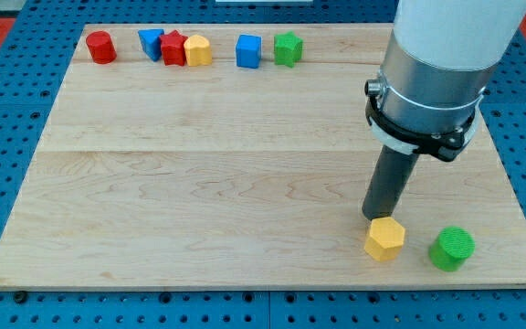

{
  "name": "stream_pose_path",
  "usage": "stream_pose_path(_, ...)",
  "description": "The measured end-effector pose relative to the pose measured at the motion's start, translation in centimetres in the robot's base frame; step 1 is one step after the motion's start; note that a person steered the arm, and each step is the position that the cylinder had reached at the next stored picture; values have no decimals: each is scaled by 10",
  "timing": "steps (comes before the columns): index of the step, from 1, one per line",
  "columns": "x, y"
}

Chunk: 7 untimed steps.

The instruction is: Move the green star diagonal bottom right to the blue cube

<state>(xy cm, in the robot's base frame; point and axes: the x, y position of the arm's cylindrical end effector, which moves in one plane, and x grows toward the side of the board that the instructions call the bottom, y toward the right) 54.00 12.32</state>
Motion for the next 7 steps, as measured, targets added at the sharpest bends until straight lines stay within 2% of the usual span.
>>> stream_pose_path(3, 3, 1)
stream_pose_path(4, -42, 5)
stream_pose_path(6, -193, 59)
stream_pose_path(7, -260, 44)
